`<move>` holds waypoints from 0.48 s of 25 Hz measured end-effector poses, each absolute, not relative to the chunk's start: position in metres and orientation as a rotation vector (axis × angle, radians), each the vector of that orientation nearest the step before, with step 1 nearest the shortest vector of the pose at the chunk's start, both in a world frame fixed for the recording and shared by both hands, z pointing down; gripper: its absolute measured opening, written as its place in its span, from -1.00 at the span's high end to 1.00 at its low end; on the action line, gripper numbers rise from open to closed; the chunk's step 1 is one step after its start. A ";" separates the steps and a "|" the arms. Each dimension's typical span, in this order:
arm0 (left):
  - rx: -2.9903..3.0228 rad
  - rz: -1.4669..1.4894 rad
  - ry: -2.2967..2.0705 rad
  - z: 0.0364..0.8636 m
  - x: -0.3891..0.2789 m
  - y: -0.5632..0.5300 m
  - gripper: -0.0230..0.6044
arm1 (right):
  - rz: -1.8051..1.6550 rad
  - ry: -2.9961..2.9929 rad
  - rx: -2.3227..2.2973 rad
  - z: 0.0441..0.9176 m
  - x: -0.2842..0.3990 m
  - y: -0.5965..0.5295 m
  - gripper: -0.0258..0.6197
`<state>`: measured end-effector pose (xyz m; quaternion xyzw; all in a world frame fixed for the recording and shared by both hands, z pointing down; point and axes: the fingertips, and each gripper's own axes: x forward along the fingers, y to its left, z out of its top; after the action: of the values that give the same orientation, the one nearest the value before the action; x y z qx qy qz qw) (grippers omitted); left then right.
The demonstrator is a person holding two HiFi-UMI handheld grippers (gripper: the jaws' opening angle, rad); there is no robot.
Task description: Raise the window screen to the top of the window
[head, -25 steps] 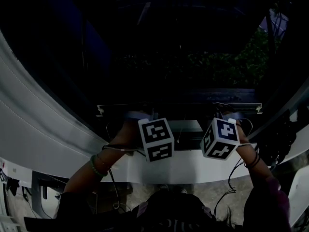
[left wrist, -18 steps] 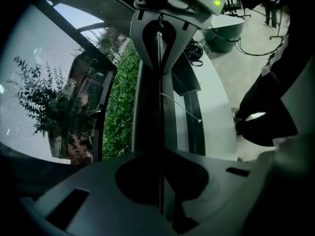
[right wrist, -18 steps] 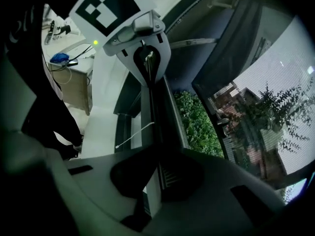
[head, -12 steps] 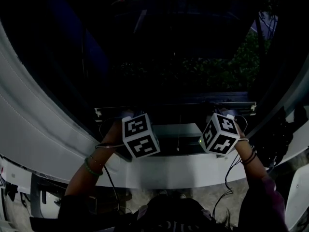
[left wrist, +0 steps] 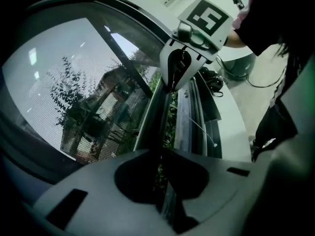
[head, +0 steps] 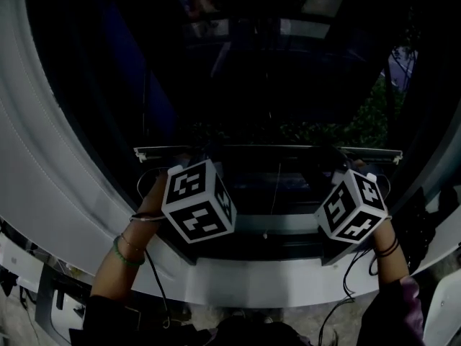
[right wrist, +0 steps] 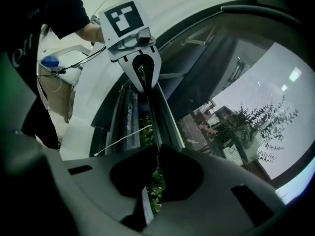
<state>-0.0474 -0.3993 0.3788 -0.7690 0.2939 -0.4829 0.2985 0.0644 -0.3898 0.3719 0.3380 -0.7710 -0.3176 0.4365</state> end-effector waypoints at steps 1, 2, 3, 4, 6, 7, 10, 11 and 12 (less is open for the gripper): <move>-2.049 -1.255 0.790 0.368 -0.047 -0.400 0.83 | -0.813 -1.920 0.853 0.362 0.064 -0.391 0.83; -2.052 -1.226 0.800 0.358 -0.047 -0.401 0.83 | -0.832 -1.926 0.866 0.352 0.064 -0.391 0.83; -2.054 -1.199 0.810 0.349 -0.048 -0.401 0.83 | -0.847 -1.934 0.877 0.342 0.064 -0.391 0.83; -2.058 -1.176 0.819 0.341 -0.048 -0.401 0.83 | -0.858 -1.940 0.885 0.335 0.064 -0.391 0.83; -2.065 -1.146 0.829 0.327 -0.050 -0.399 0.82 | -0.878 -1.943 0.892 0.321 0.062 -0.389 0.83; -2.061 -1.131 0.835 0.319 -0.052 -0.398 0.82 | -0.895 -1.943 0.898 0.313 0.061 -0.388 0.83; -1.994 -1.065 0.880 0.278 -0.052 -0.401 0.82 | -0.983 -1.940 0.952 0.271 0.061 -0.389 0.83; -1.967 -1.047 0.897 0.261 -0.051 -0.402 0.81 | -1.012 -1.934 0.975 0.254 0.062 -0.390 0.83; -1.948 -1.040 0.908 0.245 -0.050 -0.403 0.81 | -1.035 -1.925 0.992 0.238 0.064 -0.390 0.83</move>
<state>-0.0495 -0.4026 0.2450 -0.7586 0.3538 -0.4049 0.3680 0.0641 -0.3902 0.2379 0.3851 -0.7476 -0.4020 0.3623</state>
